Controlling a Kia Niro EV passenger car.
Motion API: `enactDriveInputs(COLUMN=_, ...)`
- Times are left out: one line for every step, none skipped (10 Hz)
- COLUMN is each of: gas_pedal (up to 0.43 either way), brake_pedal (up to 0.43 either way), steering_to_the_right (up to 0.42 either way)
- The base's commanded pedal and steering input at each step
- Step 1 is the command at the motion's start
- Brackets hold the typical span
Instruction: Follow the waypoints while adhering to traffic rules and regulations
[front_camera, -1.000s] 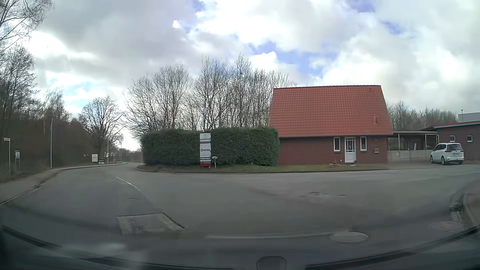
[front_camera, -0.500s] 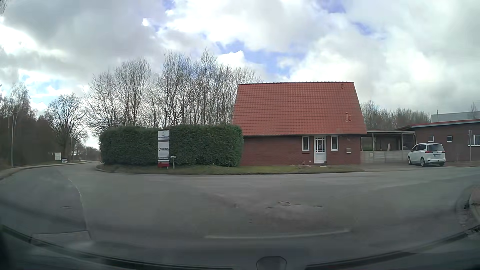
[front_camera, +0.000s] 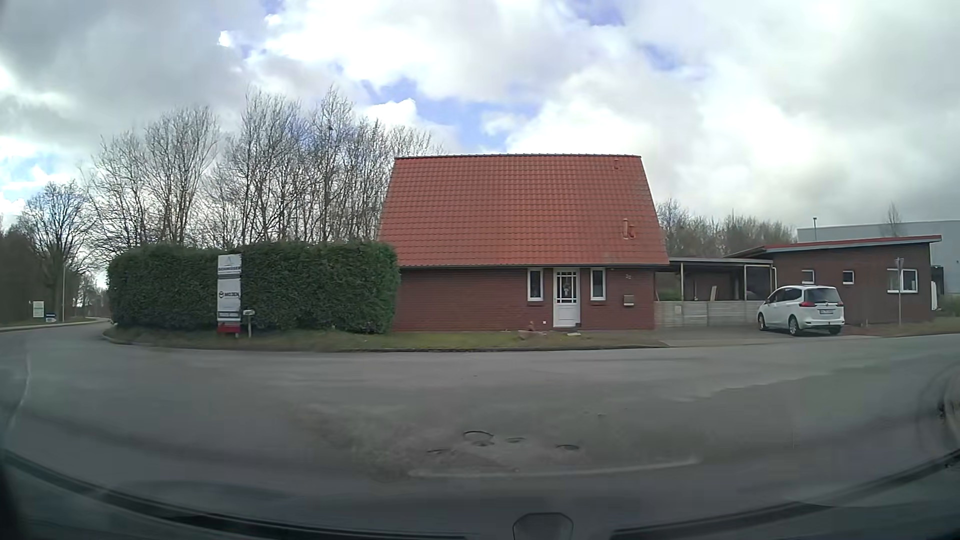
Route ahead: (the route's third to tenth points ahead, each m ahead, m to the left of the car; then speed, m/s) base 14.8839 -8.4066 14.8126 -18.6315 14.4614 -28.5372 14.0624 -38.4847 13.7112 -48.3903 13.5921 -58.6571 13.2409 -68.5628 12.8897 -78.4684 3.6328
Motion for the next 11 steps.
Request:
enactDriveInputs(gas_pedal=0.087, brake_pedal=0.000, steering_to_the_right=0.300)
enactDriveInputs(gas_pedal=0.087, brake_pedal=0.000, steering_to_the_right=0.308)
enactDriveInputs(gas_pedal=0.087, brake_pedal=0.000, steering_to_the_right=0.310)
enactDriveInputs(gas_pedal=0.087, brake_pedal=0.000, steering_to_the_right=0.310)
enactDriveInputs(gas_pedal=0.087, brake_pedal=0.000, steering_to_the_right=0.310)
enactDriveInputs(gas_pedal=0.087, brake_pedal=0.000, steering_to_the_right=0.310)
enactDriveInputs(gas_pedal=0.087, brake_pedal=0.000, steering_to_the_right=0.310)
enactDriveInputs(gas_pedal=0.087, brake_pedal=0.000, steering_to_the_right=0.311)
enactDriveInputs(gas_pedal=0.087, brake_pedal=0.000, steering_to_the_right=0.313)
enactDriveInputs(gas_pedal=0.087, brake_pedal=0.000, steering_to_the_right=0.318)
enactDriveInputs(gas_pedal=0.087, brake_pedal=0.000, steering_to_the_right=0.321)
